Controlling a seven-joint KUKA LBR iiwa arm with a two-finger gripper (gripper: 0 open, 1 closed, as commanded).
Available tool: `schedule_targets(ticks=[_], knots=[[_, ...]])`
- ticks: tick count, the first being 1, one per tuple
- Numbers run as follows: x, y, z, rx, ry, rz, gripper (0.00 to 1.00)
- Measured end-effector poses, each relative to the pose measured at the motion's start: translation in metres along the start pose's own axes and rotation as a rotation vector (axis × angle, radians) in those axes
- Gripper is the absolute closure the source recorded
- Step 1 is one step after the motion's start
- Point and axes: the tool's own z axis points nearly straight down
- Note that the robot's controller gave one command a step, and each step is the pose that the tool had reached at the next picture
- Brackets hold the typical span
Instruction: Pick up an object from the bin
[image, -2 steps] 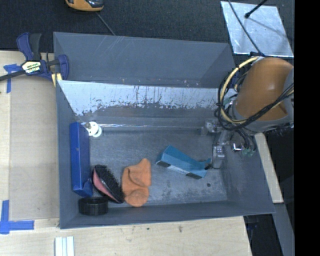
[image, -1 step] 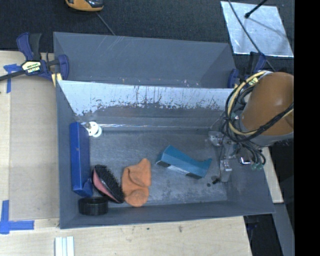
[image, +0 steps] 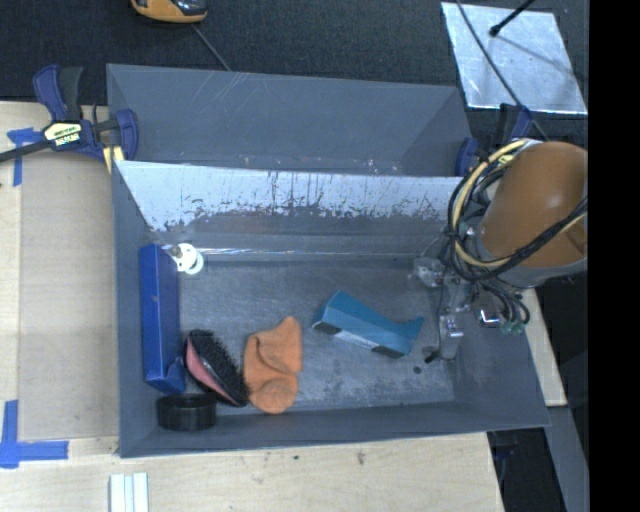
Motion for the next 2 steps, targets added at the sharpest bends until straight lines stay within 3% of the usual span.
schedule_targets(ticks=[1, 2], knots=[[0.02, 0.04, 0.03, -0.005, 0.015, -0.062, 0.0], [0.007, 0.041, 0.069, -0.006, 0.001, -0.054, 1.0]])
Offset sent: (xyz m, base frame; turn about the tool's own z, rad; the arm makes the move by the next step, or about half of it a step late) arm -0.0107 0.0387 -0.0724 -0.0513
